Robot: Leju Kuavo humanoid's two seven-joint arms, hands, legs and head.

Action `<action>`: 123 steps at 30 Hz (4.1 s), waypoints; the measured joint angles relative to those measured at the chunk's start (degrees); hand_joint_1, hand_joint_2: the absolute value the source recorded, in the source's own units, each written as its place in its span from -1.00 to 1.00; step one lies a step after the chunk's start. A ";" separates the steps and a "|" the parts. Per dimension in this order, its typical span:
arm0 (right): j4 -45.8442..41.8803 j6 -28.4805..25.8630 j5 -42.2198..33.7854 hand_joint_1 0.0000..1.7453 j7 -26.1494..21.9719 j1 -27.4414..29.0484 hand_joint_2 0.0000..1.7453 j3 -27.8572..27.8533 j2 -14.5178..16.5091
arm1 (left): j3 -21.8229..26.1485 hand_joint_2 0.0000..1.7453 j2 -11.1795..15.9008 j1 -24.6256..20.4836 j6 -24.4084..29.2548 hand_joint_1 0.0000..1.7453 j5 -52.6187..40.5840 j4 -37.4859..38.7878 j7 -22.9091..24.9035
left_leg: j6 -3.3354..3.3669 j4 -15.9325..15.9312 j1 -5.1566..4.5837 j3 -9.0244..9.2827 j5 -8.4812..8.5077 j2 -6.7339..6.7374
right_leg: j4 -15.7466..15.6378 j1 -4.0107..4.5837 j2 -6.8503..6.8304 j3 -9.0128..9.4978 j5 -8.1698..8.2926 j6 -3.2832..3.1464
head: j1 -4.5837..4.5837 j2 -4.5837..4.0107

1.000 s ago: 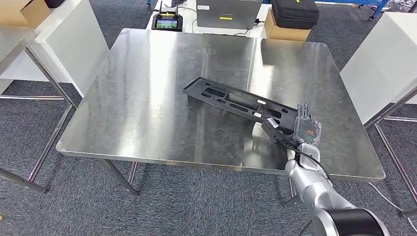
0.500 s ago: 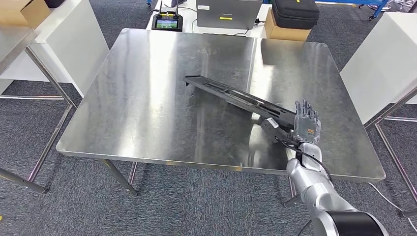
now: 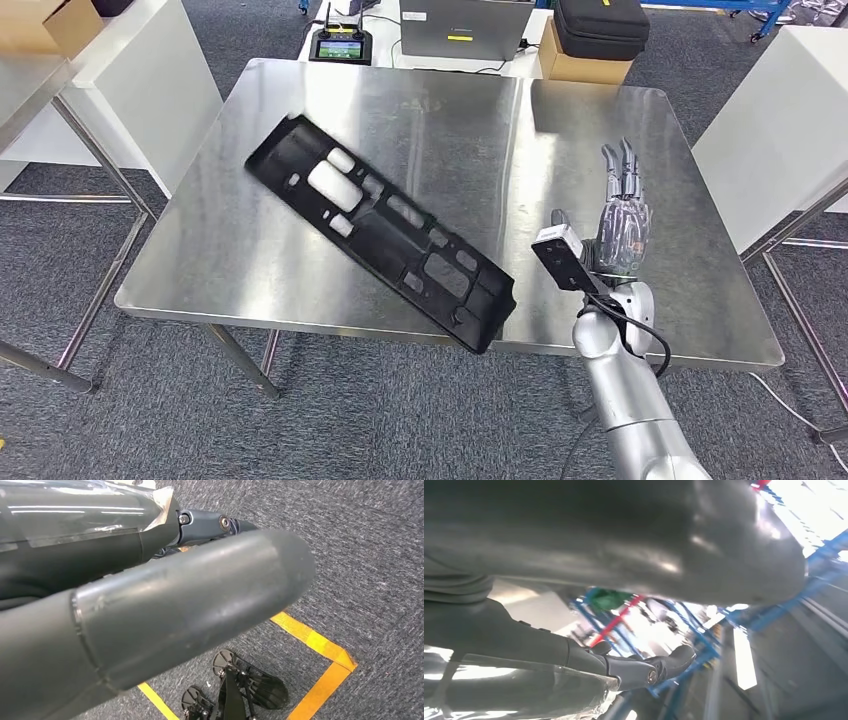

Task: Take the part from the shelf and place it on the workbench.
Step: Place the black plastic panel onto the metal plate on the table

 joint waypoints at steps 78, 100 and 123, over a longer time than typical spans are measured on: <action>-19.18 11.39 -30.26 -1.00 -17.33 19.36 -1.00 10.79 6.77 | 10.87 -1.00 -2.39 -1.93 2.33 -1.00 5.01 0.02 5.67 | 0.77 -0.76 0.50 0.67 0.43 1.02 | 13.14 -0.09 -0.15 -4.12 -3.77 0.15 | 0.27 0.00; 29.42 25.07 -24.21 -1.00 -8.80 1.88 -1.00 14.32 11.45 | 13.21 -1.00 -3.35 -1.94 3.88 -1.00 7.03 0.02 5.95 | -0.98 0.71 1.50 4.43 -3.67 0.37 | 3.24 0.12 -0.42 -5.53 4.11 -0.29 | 0.26 0.00; 63.01 16.36 -20.93 -1.00 37.33 10.87 -1.00 11.99 11.85 | 13.04 -1.00 -3.51 -0.87 5.16 -1.00 2.19 0.02 9.02 | -3.35 16.37 1.87 -3.90 -5.77 0.73 | 1.18 0.11 -1.06 -1.05 1.63 -3.64 | 0.10 0.00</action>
